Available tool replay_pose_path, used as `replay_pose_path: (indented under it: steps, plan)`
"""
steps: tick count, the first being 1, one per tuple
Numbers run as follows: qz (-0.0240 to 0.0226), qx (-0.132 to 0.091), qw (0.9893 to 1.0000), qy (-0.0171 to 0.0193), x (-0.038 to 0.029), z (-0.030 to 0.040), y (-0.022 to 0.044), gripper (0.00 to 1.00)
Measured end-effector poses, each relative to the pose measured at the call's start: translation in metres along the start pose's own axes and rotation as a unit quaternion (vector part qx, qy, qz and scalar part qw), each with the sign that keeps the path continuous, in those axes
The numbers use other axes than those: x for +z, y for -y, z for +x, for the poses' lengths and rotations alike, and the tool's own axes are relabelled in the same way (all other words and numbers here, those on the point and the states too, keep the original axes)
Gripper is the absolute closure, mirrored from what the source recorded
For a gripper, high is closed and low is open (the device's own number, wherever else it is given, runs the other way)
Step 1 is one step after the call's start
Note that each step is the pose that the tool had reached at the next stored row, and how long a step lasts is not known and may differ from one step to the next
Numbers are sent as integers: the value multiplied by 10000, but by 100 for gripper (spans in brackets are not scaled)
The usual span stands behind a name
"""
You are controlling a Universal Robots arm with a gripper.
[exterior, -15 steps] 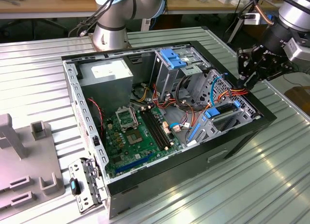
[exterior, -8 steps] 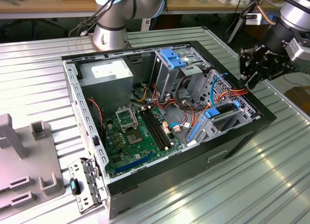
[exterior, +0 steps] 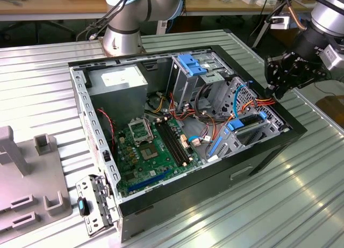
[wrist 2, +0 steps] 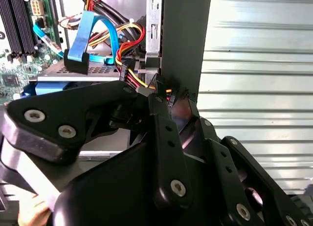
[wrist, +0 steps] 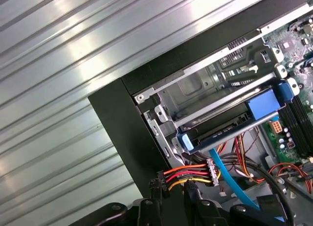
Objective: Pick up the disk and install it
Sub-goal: 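Insert the first disk wire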
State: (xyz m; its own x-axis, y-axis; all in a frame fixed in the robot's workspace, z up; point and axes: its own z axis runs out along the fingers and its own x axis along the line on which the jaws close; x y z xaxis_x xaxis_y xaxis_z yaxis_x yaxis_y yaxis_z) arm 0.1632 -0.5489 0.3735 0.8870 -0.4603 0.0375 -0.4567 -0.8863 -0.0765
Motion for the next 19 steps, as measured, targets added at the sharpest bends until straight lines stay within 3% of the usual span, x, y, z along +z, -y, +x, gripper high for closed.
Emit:
replay_pose_path:
  steps: [9,14,19]
  plan:
    - [19,-332,9994,12,8,12,-17,67]
    - [36,-709,9975,38,12,17,-20,67]
    - [24,-774,9970,28,34,38,-60,67]
